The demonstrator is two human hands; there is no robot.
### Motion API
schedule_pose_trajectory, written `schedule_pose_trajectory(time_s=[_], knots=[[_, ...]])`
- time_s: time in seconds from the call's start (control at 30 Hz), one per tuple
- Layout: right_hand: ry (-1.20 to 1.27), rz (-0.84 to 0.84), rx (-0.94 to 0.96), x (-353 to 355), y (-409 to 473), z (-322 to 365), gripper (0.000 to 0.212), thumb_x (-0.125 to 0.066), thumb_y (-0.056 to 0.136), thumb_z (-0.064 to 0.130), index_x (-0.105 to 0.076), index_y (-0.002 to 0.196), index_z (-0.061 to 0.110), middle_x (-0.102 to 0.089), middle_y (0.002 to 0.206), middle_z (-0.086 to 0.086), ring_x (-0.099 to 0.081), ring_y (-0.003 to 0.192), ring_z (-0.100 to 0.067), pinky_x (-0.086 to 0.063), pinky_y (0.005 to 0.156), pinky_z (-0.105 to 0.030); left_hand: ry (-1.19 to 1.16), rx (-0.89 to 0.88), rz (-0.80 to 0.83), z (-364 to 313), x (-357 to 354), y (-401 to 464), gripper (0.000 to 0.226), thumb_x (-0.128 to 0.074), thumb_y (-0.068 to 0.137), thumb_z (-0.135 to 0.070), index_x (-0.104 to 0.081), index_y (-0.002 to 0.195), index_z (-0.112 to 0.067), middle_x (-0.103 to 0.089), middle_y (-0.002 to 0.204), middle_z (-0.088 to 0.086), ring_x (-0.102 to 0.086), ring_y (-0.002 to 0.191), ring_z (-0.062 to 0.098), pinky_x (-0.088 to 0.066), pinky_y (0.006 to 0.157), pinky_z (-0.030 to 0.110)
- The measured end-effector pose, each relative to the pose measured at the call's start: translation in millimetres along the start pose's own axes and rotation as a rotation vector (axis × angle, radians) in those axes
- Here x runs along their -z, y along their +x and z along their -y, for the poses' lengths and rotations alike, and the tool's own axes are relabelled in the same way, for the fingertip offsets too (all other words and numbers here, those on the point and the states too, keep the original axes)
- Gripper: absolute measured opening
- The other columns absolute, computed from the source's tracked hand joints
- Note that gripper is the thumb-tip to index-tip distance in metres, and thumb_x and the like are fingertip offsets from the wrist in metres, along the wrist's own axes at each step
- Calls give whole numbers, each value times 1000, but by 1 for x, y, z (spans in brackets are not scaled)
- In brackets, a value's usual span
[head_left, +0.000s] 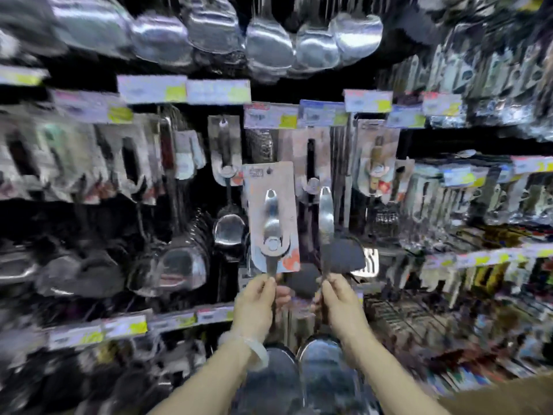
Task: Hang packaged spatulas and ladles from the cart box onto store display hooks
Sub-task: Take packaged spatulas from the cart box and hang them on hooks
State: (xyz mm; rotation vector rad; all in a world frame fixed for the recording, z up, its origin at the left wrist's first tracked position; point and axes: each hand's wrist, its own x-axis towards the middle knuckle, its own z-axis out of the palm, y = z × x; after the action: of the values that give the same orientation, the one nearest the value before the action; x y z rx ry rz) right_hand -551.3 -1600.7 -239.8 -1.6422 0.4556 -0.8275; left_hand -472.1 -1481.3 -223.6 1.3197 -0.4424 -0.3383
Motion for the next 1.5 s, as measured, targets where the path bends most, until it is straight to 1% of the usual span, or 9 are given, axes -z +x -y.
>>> schedule_pose_trajectory(time_s=[0.1,0.23,0.33,0.47,0.9,1.1,1.23,1.37,1.5], knots=[[42,92,-24,-52,-3,13,24,-37,98,6,-49,80,15,-50,61,-1,-53,54,-13,-45,54,-21,-15,-14,-63,-19,49,4,26,-43,95,-10,-58,74,-10,-66,68,5,-64,57,11,-52,65,27],[27,147,2,-105,-8,26,22,-37,98,7,-51,81,12,-50,59,0,-53,49,-4,-46,51,-13,-17,-25,-120,-33,99,8,24,-44,95,-8,-61,78,-9,-67,65,5,-66,54,6,-53,54,19],[3,158,6,-130,2,41,25,-37,98,7,-49,78,14,-48,63,-5,-51,56,-15,-45,50,-13,-8,-21,-139,-36,126,9,23,-44,95,-8,-62,80,-9,-68,69,6,-67,59,11,-52,59,24],[12,154,27,-149,31,71,24,-36,99,10,-51,82,17,-52,63,-1,-54,53,-13,-45,54,-19,-11,-39,-163,-41,147,18,25,-45,95,-7,-62,78,-11,-68,70,9,-66,54,7,-53,55,18],[113,177,20,-155,102,125,22,-34,100,15,-53,88,17,-53,64,-2,-54,53,-14,-47,63,-28,-80,-38,-173,-59,132,55,26,-48,94,-10,-67,76,-13,-70,62,3,-66,58,13,-54,67,36],[86,245,-12,-152,110,120,20,-35,100,17,-53,90,15,-54,64,-1,-52,51,-12,-47,59,-27,-20,-94,-179,-63,120,64,23,-47,94,-10,-65,80,-15,-70,62,-1,-67,56,6,-50,61,26],[167,261,-80,-153,114,114,20,-36,100,18,-53,91,14,-54,61,-1,-52,47,-12,-47,55,-28,-15,-70,-162,-60,116,68,22,-46,94,-12,-63,80,-13,-71,61,-4,-67,57,4,-45,47,20],[122,257,-73,-157,128,109,21,-36,100,18,-53,88,15,-53,63,-1,-53,48,-10,-46,48,-21,-25,-91,-168,-60,114,70,26,-46,94,-8,-63,76,-14,-69,60,0,-66,54,6,-48,52,22],[64,221,-77,-170,148,103,22,-36,99,19,-52,85,16,-54,63,0,-54,51,-12,-43,42,-17,-39,-84,-161,-59,115,67,27,-45,95,-7,-63,76,-11,-68,55,0,-63,48,5,-44,43,16]])
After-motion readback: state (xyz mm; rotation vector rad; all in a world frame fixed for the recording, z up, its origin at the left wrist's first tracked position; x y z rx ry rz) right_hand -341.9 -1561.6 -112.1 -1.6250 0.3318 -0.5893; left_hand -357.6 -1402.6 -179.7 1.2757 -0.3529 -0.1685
